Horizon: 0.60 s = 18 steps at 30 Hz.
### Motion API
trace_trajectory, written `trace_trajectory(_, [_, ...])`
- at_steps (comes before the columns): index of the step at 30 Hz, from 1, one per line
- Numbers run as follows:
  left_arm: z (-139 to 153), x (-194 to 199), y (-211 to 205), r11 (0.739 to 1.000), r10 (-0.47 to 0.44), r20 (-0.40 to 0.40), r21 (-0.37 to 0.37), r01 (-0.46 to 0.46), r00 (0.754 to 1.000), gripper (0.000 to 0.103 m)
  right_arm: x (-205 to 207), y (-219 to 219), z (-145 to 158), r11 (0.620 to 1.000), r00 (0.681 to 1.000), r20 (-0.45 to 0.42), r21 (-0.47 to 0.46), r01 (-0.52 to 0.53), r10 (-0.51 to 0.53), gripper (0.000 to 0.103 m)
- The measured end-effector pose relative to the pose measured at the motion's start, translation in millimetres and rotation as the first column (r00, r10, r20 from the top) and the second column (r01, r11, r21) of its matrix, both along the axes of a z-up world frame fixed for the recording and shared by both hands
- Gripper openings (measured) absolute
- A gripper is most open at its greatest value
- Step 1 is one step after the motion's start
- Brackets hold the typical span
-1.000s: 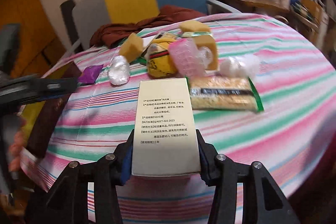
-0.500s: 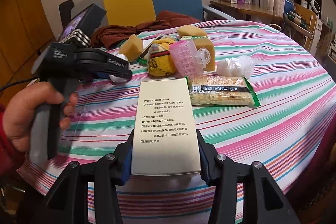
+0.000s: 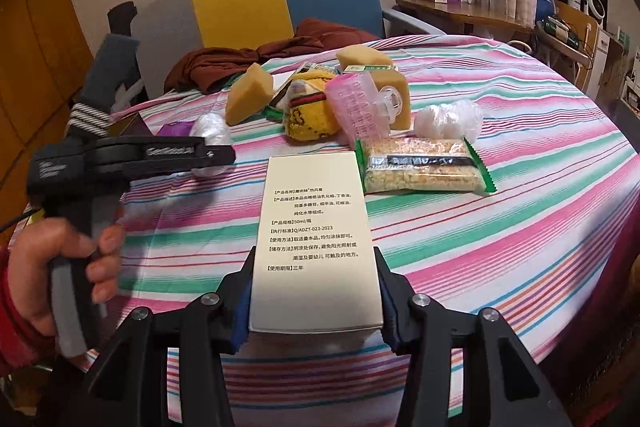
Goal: Organize objects
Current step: 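Grasp the white plastic-wrapped bundle with the left gripper while the right gripper lifts the box, then carry both items over the gold tray and open both grippers to drop them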
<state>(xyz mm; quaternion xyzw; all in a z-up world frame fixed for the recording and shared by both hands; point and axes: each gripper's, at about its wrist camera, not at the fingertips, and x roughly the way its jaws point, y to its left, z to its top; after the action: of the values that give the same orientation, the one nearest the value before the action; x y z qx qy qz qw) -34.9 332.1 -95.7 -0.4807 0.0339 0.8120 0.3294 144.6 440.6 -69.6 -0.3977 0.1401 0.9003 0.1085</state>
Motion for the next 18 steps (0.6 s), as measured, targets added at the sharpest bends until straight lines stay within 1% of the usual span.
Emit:
trace_trajectory(5, [10, 25, -22, 0.999, -0.032, -0.036, 0.003, 0.032, 0.999, 0.034, 4, -13, 5, 1.000, 1.000, 0.010, 0.008, -0.003, 0.003, 0.050])
trace_trajectory(12, [35, 54, -62, 0.994, -0.079, -0.045, 0.072, 0.082, 0.996, 0.034, 11, -29, 18, 1.000, 1.000, -0.014, -0.002, 0.022, -0.022, 0.050])
trace_trajectory(18, [59, 63, -108, 0.989, -0.065, -0.062, 0.127, 0.072, 0.996, 0.034, 6, -57, 34, 1.000, 0.999, -0.054, -0.020, -0.010, 0.008, 0.050])
